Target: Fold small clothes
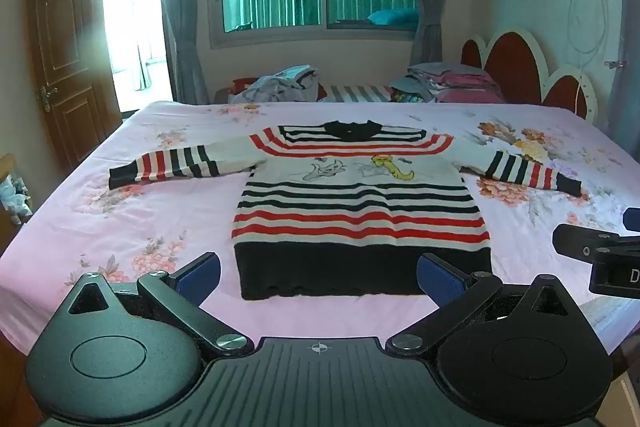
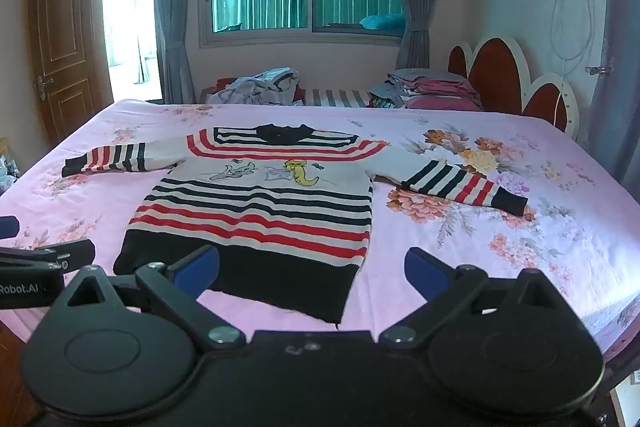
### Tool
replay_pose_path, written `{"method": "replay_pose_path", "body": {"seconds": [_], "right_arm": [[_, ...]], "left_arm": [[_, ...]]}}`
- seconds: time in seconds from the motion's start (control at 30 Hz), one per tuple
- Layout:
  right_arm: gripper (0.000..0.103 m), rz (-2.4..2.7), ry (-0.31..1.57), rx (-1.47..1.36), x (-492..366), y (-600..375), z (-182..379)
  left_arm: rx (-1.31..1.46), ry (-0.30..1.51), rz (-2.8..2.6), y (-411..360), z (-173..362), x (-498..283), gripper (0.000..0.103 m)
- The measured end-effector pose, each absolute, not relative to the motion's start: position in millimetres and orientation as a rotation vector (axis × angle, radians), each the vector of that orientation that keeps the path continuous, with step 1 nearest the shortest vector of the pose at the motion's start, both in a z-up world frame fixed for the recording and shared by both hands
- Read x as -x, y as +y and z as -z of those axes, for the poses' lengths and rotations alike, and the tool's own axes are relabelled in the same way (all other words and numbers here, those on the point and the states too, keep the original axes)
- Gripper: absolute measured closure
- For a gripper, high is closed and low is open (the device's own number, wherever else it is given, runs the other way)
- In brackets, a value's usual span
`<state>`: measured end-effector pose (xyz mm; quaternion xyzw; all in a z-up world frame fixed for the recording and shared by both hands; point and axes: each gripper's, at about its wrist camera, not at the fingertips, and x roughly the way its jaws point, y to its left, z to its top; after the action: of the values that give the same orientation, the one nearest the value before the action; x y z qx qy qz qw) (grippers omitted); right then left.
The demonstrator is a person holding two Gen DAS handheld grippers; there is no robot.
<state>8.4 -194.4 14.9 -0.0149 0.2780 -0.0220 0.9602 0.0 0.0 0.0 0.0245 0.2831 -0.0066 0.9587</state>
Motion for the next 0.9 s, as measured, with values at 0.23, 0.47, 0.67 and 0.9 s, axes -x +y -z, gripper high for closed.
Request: {"method": "replay_pose_path", "body": {"seconds": [0.23, 0.47, 0.67, 0.9], "right_arm": [[0.004, 0.047, 0.566, 0.03, -9.1, -194.7, -15.5], [0.004, 0.051, 0.568, 0.026, -9.5, -198.6, -15.4], [0.004, 0.051, 0.567, 0.027, -9.5, -197.6, -14.4], [0.004, 0.052, 0.565, 0.027, -9.6, -197.7, -13.9]], "left_arm": [[-0.053, 0.575, 0.014, 2.8, -0.8, 1.0, 0.0], [-0.049, 0.571, 0.013, -0.1, -1.5, 1.4, 0.0], [-0.047, 0.575, 0.014, -2.0, -2.0, -0.5, 0.0], [-0.04, 0.574, 0.014, -1.8, 1.8, -0.5, 0.0]]}}
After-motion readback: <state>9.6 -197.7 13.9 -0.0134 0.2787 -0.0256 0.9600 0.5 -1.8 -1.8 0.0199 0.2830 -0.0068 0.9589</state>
